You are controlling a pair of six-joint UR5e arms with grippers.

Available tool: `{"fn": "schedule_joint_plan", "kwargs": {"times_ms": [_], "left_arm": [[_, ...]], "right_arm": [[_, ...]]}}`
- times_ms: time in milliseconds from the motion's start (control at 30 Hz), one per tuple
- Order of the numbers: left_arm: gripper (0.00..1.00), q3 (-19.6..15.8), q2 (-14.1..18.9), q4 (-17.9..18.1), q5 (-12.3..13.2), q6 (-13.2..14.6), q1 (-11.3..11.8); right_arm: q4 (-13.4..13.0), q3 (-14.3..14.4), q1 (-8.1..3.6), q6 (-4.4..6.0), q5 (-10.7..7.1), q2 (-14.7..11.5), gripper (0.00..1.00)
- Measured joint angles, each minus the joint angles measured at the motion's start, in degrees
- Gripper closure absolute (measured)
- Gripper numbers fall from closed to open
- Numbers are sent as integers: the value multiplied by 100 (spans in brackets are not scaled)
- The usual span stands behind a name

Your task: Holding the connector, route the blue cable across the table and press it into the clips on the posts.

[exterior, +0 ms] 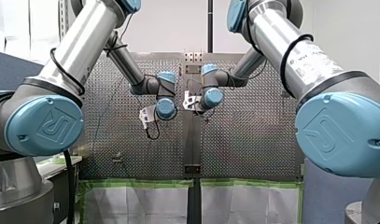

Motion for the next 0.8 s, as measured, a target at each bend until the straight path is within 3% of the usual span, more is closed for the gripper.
{"fn": "schedule_joint_plan", "kwargs": {"times_ms": [333,533,800], "left_arm": [[100,-40,406,-359,-371,40,-144],[100,-77,666,-445,-395,164,-237],[100,-83,1040,-517,-386,285,-397]], "right_arm": [[281,0,-22,19,1,-509,100],[540,30,-47,14,17,-777,100],[924,371,-110,19,25,-1164,100]]}}
